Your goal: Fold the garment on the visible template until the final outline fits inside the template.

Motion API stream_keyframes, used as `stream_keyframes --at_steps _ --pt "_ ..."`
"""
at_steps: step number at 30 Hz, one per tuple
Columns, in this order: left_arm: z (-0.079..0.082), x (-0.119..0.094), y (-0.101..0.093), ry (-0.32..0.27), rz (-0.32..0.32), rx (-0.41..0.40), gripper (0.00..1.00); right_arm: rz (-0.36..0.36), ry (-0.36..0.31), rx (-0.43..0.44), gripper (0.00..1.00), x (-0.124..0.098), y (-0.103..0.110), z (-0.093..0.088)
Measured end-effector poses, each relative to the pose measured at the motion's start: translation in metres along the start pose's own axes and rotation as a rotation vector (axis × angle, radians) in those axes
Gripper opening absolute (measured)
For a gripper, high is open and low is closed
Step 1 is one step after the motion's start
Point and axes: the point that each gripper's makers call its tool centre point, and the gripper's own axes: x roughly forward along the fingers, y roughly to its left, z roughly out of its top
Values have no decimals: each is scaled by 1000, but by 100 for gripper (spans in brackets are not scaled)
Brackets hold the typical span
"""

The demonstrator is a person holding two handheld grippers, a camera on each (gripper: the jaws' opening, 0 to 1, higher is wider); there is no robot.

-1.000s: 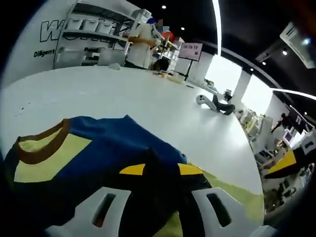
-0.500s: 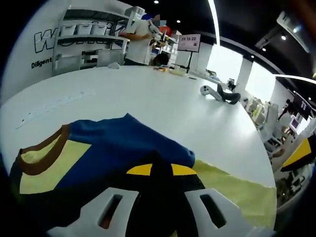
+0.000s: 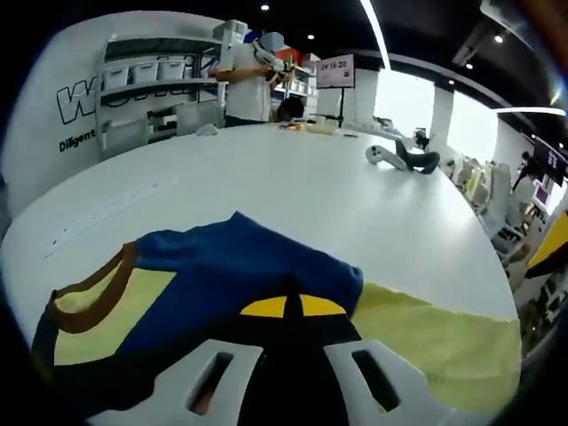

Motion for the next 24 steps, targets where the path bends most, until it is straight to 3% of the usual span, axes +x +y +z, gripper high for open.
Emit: stream_keyframes --at_steps 3,7,13,24 --pt "9 -3 2 -61 8 -38 0 -5 -3 5 99 -1 -1 0" --pt "17 -5 5 -88 17 -45 0 -7 2 9 99 -1 -2 -2" --pt "41 -8 14 -184 44 -78 0 -9 7 16 99 -1 -2 -5" --pt "17 9 6 -94 8 -101 0 -11 8 20 99 1 -6 -4"
